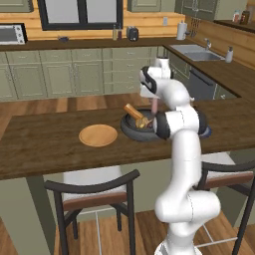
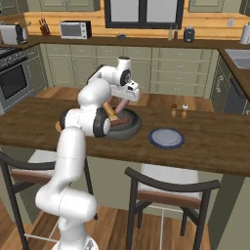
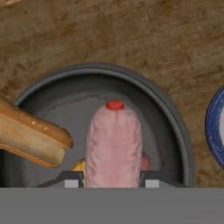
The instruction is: Place one bun and one sausage from the bowl on each plate.
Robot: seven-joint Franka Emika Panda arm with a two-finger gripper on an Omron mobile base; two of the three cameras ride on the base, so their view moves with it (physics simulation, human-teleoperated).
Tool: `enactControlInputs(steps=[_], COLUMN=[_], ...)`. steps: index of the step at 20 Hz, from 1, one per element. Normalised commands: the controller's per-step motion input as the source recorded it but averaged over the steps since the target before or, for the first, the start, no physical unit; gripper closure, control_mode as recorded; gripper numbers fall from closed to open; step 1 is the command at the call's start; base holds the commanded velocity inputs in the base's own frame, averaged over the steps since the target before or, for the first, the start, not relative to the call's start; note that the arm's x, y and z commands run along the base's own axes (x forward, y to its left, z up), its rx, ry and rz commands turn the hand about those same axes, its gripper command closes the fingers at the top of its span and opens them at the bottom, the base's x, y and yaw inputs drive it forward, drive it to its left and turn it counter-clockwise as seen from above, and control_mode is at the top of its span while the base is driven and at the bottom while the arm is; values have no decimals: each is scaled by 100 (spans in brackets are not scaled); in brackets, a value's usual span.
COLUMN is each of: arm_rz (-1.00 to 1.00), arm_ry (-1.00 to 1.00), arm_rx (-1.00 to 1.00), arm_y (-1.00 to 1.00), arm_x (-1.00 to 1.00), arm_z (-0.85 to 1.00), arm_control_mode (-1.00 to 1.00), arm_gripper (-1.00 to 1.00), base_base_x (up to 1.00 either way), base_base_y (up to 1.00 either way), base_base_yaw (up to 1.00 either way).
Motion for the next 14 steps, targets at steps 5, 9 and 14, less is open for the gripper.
enactControlInputs(steps=[5, 9, 14], arm_rz=[-3, -12, -19], arm_ry=[-31, -22, -4], arm_rx=[0, -3, -2], arm_y=[8, -89, -100], arm_x=[-100, -100, -97], arm_z=[11, 16, 0], arm_control_mode=[-100, -100, -100], arm_gripper=[100, 100, 100], base_base_x=[0, 0, 0], base_base_y=[0, 0, 0], base_base_yaw=[0, 0, 0])
